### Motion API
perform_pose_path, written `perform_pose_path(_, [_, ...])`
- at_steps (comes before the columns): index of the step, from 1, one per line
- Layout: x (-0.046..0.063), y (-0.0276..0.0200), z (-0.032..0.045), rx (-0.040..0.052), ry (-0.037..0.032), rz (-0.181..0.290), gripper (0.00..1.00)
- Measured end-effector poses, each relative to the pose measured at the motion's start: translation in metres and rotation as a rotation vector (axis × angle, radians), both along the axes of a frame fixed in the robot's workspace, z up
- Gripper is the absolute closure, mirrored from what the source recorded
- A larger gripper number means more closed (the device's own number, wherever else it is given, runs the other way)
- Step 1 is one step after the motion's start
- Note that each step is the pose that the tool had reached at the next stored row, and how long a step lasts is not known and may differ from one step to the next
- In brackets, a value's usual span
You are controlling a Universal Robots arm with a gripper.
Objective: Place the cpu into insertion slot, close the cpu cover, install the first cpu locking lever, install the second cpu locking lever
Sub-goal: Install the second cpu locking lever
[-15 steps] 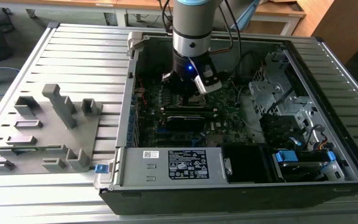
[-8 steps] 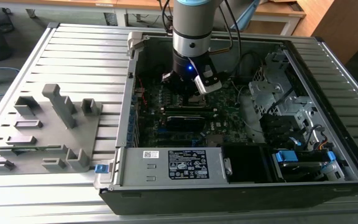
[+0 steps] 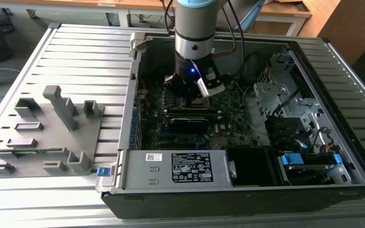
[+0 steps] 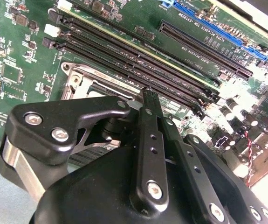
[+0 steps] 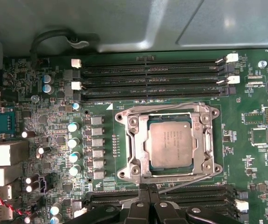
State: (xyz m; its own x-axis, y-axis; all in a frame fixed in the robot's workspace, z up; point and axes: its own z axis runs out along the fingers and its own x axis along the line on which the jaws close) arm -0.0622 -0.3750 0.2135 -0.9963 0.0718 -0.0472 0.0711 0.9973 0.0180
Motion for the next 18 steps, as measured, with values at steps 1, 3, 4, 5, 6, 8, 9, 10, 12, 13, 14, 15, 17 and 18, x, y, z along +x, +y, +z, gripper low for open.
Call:
perform_pose_path(1, [-0.0004, 0.0000, -0.0009, -0.0001, 0.0000, 0.000, 0.90])
perform_pose_path(3, [-0.0008, -0.0001, -0.0022, -0.0001, 0.0001, 0.000, 0.90])
perform_pose_path(4, [-0.0011, 0.0000, -0.0027, -0.0001, 0.0000, 0.000, 0.90])
perform_pose_path(5, [-0.0016, 0.0000, -0.0034, -0.0002, 0.0000, 0.000, 0.90])
perform_pose_path(6, [-0.0020, 0.0000, -0.0040, -0.0002, 0.0001, 0.000, 0.90])
perform_pose_path(8, [-0.0029, 0.0000, -0.0052, -0.0002, 0.0001, 0.000, 0.90])
perform_pose_path(9, [-0.0031, -0.0001, -0.0057, -0.0001, 0.0001, 0.000, 0.90])
perform_pose_path(10, [-0.0034, -0.0001, -0.0060, -0.0002, 0.0001, 0.000, 0.90])
perform_pose_path(12, [-0.0037, 0.0000, -0.0067, -0.0001, 0.0000, 0.000, 0.90])
perform_pose_path(13, [-0.0043, 0.0000, -0.0070, -0.0001, 0.0000, 0.000, 0.90])
perform_pose_path(14, [-0.0046, 0.0000, -0.0072, -0.0002, 0.0001, 0.000, 0.90])
perform_pose_path(15, [-0.0047, 0.0000, -0.0072, -0.0003, 0.0002, 0.000, 0.90])
perform_pose_path(17, [-0.0049, 0.0000, -0.0073, -0.0002, 0.0002, 0.000, 0.90])
perform_pose_path(18, [-0.0050, 0.0000, -0.0073, -0.0001, 0.0001, 0.000, 0.90])
